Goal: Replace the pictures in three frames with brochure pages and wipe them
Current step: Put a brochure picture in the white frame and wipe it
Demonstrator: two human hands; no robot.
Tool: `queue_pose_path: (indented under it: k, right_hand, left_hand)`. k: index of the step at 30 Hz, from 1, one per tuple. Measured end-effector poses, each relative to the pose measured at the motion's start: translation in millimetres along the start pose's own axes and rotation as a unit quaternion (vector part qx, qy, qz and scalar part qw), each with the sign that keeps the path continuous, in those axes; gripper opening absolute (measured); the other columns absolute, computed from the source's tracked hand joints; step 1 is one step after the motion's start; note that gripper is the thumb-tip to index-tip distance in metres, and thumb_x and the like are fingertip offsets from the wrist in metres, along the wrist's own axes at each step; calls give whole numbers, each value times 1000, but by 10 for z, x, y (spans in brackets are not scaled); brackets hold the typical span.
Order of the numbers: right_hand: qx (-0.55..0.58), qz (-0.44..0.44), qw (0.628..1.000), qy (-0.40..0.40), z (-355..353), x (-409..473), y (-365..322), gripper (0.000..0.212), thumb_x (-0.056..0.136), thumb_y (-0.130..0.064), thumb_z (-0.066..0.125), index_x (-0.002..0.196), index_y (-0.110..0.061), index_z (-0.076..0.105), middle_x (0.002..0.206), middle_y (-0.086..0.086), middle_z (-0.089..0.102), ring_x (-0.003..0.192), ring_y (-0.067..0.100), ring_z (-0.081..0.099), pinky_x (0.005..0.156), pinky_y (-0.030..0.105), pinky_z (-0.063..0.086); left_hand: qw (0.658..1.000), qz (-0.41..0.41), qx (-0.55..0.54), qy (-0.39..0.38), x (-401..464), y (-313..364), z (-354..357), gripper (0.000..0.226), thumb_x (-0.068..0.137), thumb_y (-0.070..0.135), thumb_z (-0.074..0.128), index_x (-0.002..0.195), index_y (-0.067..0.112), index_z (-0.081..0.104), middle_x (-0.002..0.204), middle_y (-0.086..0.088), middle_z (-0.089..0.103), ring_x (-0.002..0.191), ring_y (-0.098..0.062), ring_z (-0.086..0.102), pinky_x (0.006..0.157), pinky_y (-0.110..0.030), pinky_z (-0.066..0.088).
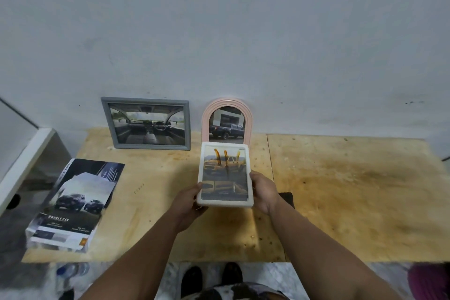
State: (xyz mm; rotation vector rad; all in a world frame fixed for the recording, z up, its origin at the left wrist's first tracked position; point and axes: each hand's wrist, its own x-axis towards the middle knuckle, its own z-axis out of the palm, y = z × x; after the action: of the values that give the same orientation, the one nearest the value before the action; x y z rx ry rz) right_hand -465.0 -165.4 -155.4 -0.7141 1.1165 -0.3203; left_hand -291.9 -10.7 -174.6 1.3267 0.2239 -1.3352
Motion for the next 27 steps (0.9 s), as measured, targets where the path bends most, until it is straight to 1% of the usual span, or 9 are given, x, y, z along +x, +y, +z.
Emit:
queue_pose_path:
  k: [4,9,11,14,18,21,23,25,27]
  right_hand:
    - [59,15,998,1,-58,35,24,32,104,-17,47,120,-4,72,113,24,74,101,41,74,80,53,62]
    - [67,24,997,10,-71,53,41,34,106,-19,44,121,-4,70,109,23,75,97,41,75,78,54,62]
    - [62,25,998,18,-61,72,78,33,107,-19,44,122,-4,69,110,23,75,100,42,74,85,58,61]
    - [56,34,997,35,-69,111,170,31,108,-20,44,125,-6,65,113,23,74,105,43,72,91,63,57]
    - [58,64,995,41,-142,133,292,29,108,-20,44,125,-9,66,112,21,75,103,40,73,81,55,62]
    - [-46,63,995,62,-164,168,336,27,107,-19,48,123,-16,69,106,13,78,99,34,74,77,47,64]
    - [-127,21,987,98,-211,196,328,25,106,-16,51,123,-14,69,106,10,77,97,27,73,78,40,64]
    - [-253,-51,952,164,-330,208,299,23,104,-15,53,122,-15,68,113,6,74,95,19,69,72,25,57]
    - [-364,-100,895,237,-495,185,265,23,103,-20,53,122,-19,67,111,5,73,89,17,65,72,27,53]
  left_hand:
    - [1000,5,6,10,33,-19,26,21,94,21,68,109,6,72,95,-11,77,95,-31,67,65,-37,59]
    - [999,17,26,25,85,-90,-40,20,90,19,73,104,5,75,102,-17,76,89,-31,71,66,-38,59]
    - [999,14,22,43,112,-126,-76,21,88,18,76,104,4,75,99,-16,77,86,-30,73,66,-38,60]
    - [997,-38,24,59,149,-151,-114,26,87,21,78,106,4,73,96,-14,78,87,-29,73,65,-38,60]
    - [990,-92,82,70,183,-208,-182,33,86,28,79,107,4,72,100,-17,75,91,-31,70,65,-36,59]
    - [989,-83,82,93,197,-273,-270,28,86,28,79,103,6,73,100,-17,75,91,-29,68,63,-34,59]
    - [990,-81,78,90,209,-314,-321,26,86,29,78,102,9,73,92,-13,78,90,-28,69,63,-34,59]
    - [990,-74,77,91,224,-341,-369,24,88,29,77,102,10,73,87,-9,78,90,-27,70,63,-34,59]
    - [990,-64,80,101,244,-349,-406,24,89,29,75,103,9,72,87,-9,78,90,-27,71,63,-34,59]
